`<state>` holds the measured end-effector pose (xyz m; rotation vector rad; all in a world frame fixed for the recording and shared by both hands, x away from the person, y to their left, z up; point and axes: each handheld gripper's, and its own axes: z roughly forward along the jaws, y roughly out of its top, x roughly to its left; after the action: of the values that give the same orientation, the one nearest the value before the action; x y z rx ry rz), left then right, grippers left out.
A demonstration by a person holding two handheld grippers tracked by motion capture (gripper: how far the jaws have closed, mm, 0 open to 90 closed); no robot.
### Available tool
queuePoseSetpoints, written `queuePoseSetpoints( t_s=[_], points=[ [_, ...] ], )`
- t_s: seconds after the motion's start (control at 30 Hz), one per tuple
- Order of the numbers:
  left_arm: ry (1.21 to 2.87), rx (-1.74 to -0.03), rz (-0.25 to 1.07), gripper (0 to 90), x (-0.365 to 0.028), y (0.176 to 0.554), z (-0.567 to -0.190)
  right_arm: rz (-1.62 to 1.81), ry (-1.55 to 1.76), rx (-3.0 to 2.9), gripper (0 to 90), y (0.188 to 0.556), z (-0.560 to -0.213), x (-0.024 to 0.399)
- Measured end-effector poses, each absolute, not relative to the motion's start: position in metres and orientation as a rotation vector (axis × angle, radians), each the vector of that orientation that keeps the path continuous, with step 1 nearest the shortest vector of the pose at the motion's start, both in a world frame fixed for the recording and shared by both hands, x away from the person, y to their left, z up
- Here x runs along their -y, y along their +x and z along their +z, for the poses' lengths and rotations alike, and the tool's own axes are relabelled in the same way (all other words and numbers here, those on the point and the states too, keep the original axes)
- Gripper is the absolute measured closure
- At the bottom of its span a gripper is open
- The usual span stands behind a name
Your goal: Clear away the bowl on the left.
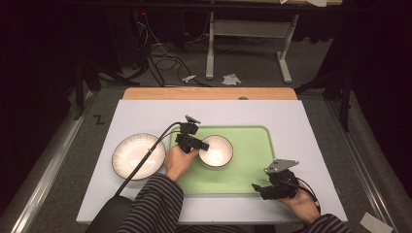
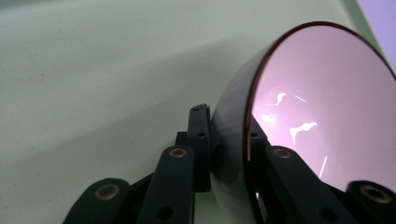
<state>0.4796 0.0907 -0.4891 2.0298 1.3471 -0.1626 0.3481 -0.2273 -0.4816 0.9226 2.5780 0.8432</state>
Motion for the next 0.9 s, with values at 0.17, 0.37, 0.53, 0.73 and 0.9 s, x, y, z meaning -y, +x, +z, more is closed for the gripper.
queuePoseSetpoints(
  t_s=[0.17, 0.37, 0.53, 0.73, 0.9],
  points=[
    [2.022, -1.338, -0.166, 78.3, -0.093, 0.48, -0.487, 0.835, 0.927, -2.587, 29.0, 0.349, -0.482, 0.227],
    [2.023, -1.316, -0.164, 69.0, -0.094, 0.478, -0.483, 0.84, 0.92, -2.58, 29.0, 0.348, -0.482, 0.227],
    [2.03, -1.316, -0.122, 62.0, -0.099, 0.477, -0.478, 0.839, 0.923, -2.585, 29.0, 0.349, -0.482, 0.227],
    [2.033, -1.302, -0.081, 57.7, -0.106, 0.472, -0.465, 0.84, 0.924, -2.582, 29.0, 0.348, -0.482, 0.227],
    [2.035, -1.291, -0.044, 55.7, -0.116, 0.468, -0.453, 0.833, 0.927, -2.583, 29.0, 0.348, -0.482, 0.227]
  ],
)
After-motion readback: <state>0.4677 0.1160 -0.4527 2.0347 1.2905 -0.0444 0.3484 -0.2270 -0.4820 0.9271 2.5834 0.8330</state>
